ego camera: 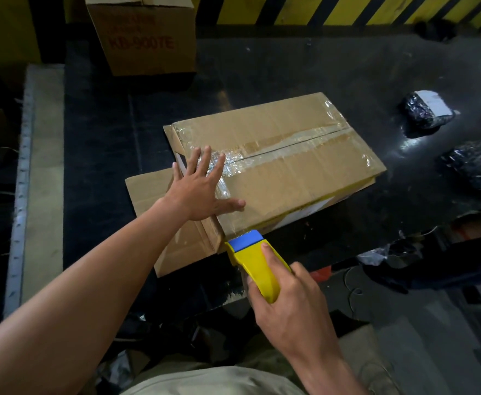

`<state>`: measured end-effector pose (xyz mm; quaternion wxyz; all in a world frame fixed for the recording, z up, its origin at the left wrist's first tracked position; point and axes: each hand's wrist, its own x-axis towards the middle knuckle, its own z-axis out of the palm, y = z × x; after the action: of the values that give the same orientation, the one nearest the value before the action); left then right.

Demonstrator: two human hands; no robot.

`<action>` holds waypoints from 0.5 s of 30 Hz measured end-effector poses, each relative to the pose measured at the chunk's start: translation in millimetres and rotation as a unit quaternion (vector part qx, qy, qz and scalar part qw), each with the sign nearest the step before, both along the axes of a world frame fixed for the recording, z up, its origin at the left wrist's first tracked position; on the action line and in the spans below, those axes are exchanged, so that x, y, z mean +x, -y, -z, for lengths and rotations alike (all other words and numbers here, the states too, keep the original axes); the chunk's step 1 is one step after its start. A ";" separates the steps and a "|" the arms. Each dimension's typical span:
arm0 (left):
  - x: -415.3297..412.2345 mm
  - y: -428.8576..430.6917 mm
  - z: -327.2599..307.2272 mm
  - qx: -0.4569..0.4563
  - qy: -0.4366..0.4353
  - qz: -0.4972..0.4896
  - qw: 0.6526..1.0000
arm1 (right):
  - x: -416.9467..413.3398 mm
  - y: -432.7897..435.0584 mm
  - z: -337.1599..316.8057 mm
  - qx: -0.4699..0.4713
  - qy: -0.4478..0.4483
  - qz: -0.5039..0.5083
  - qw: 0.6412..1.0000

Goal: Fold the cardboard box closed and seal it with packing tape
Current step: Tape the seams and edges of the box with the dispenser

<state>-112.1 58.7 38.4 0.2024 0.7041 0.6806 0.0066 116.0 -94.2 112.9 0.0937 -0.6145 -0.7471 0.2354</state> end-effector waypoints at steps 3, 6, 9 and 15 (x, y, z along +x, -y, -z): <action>-0.3 -0.1 0.0 -0.002 0.003 -0.003 1.000 | -2.6 -1.2 -2.6 -0.014 -0.004 0.002 1.000; 1.1 0.5 -1.8 -0.004 0.005 -0.004 1.000 | -4.8 -5.7 -4.8 -0.025 0.001 0.006 1.000; 1.5 1.1 -3.5 -0.005 0.005 -0.003 1.000 | -10.7 -15.6 -8.6 -0.041 0.018 0.002 0.999; -1.0 -0.6 -1.2 -0.009 -0.001 0.002 1.000 | -14.0 -49.4 -7.3 -0.147 -0.003 0.016 0.989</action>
<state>-113.0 59.3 39.7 0.2079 0.7037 0.6794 -0.0003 101.9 -44.8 120.2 0.0079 -0.6328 -0.6940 0.3432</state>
